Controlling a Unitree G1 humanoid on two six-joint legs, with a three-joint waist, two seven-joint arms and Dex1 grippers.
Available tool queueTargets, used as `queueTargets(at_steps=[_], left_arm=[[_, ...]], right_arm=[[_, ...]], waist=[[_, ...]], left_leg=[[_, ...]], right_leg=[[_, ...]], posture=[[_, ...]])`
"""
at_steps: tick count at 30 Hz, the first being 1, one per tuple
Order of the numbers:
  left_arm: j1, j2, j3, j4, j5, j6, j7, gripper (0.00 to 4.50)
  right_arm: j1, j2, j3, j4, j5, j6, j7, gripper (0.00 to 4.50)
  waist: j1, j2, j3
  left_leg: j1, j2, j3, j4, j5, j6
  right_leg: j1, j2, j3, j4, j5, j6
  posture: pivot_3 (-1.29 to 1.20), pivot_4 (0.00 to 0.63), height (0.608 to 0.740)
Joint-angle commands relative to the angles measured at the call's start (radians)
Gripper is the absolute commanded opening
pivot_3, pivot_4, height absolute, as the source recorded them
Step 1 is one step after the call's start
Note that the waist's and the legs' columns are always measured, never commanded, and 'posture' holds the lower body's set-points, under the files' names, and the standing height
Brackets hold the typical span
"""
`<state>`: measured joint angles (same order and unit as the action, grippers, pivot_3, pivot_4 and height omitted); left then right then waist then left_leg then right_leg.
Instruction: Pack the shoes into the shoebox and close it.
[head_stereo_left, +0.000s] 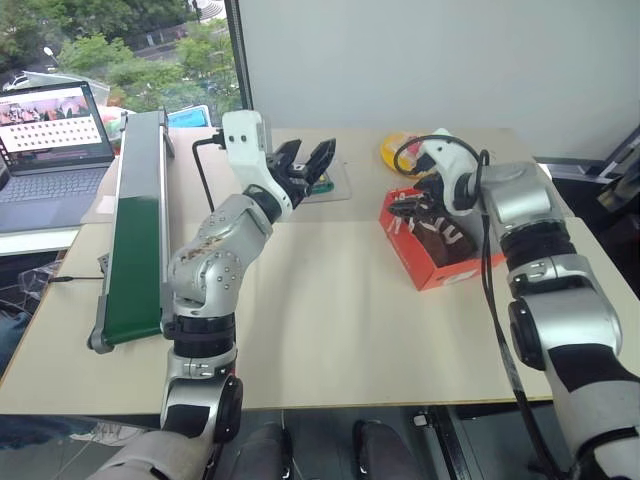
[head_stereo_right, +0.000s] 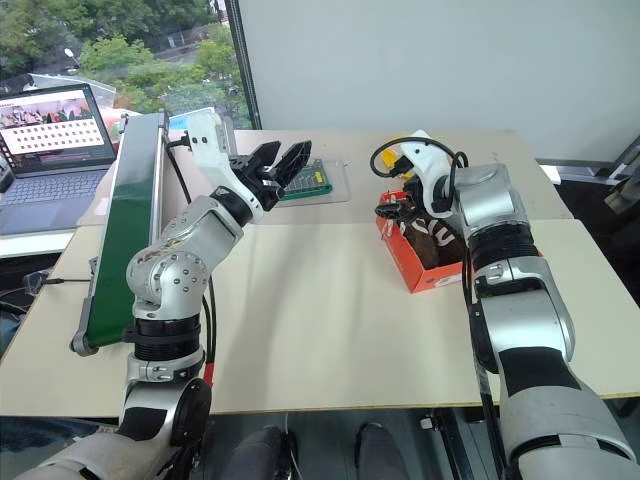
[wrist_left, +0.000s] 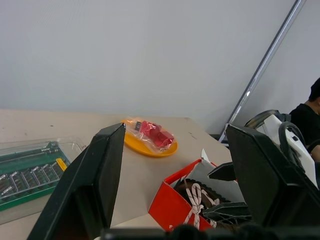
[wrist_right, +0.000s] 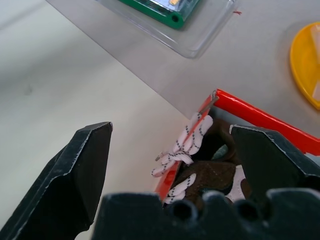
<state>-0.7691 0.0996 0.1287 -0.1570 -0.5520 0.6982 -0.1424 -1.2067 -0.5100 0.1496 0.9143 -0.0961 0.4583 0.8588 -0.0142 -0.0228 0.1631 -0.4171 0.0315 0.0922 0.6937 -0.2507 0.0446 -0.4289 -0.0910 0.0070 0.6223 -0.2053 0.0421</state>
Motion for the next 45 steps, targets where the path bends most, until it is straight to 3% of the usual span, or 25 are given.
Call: queueTargets(at_steps=[1,9,19,21,22,29,37,45], left_arm=[[-0.013,0.002,-0.005,-0.034,-0.003,-0.01,-0.008,3.39],[-0.008,0.006,-0.004,-0.047,-0.004,0.0,-0.002,3.39],[-0.005,0.007,-0.003,-0.051,-0.008,0.003,0.004,3.39],[-0.005,0.006,-0.005,-0.05,-0.007,0.003,0.005,3.39],[-0.006,0.005,-0.005,-0.048,-0.008,0.002,0.004,3.39],[-0.007,0.005,-0.005,-0.047,-0.008,0.001,0.003,3.39],[-0.012,0.009,-0.004,-0.041,-0.007,0.0,-0.001,3.39],[-0.006,0.011,-0.003,-0.05,-0.008,0.004,0.001,3.39]], right_arm=[[-0.011,0.031,0.003,0.087,-0.02,-0.102,-0.057,4.44],[-0.032,0.074,-0.047,0.262,-0.008,-0.201,-0.154,4.44],[-0.061,0.049,-0.086,0.292,-0.005,-0.22,-0.205,1.32],[-0.07,0.033,-0.105,0.292,0.004,-0.213,-0.226,0.41],[-0.074,0.024,-0.119,0.292,0.012,-0.207,-0.239,0.17],[-0.066,-0.017,-0.147,0.297,0.004,-0.189,-0.315,0.08],[0.006,-0.039,0.035,0.286,-0.179,-0.265,-0.33,0.08],[0.069,-0.009,0.116,0.257,-0.238,-0.278,-0.249,0.08]], waist=[[0.0,0.0,0.0],[0.0,0.0,0.0],[-0.001,0.0,0.0],[0.0,0.0,0.0],[0.0,0.0,0.0],[0.0,0.0,0.0],[0.001,0.0,0.0],[-0.002,0.0,0.0]], left_leg=[[0.0,0.0,0.0,0.0,0.0,0.0],[0.0,0.0,0.0,0.0,0.003,-0.006],[0.0,0.0,0.0,0.0,0.003,-0.006],[0.0,0.0,0.0,0.0,0.003,-0.005],[0.0,0.0,0.0,0.0,0.003,-0.005],[0.0,0.0,0.0,0.0,0.003,-0.005],[0.0,0.0,0.0,0.0,0.001,-0.002],[0.002,0.0,0.0,0.0,0.003,-0.005]], right_leg=[[0.0,0.0,0.0,0.0,0.0,0.0],[0.0,0.0,0.0,0.0,0.0,0.0],[0.0,0.0,0.0,0.0,0.0,0.0],[0.0,0.0,0.0,0.0,0.0,0.0],[0.0,0.0,0.0,0.0,0.0,0.0],[0.0,0.0,0.0,0.0,0.0,0.0],[0.001,0.0,0.0,0.0,0.0,0.0],[0.002,0.0,0.0,-0.001,0.0,0.0]], posture=[[0.0,0.15,0.74],[0.0,0.15,0.74],[0.0,0.15,0.74],[0.0,0.15,0.74],[0.0,0.15,0.74],[0.0,0.15,0.74],[0.0,0.15,0.74],[0.0,0.15,0.74]])
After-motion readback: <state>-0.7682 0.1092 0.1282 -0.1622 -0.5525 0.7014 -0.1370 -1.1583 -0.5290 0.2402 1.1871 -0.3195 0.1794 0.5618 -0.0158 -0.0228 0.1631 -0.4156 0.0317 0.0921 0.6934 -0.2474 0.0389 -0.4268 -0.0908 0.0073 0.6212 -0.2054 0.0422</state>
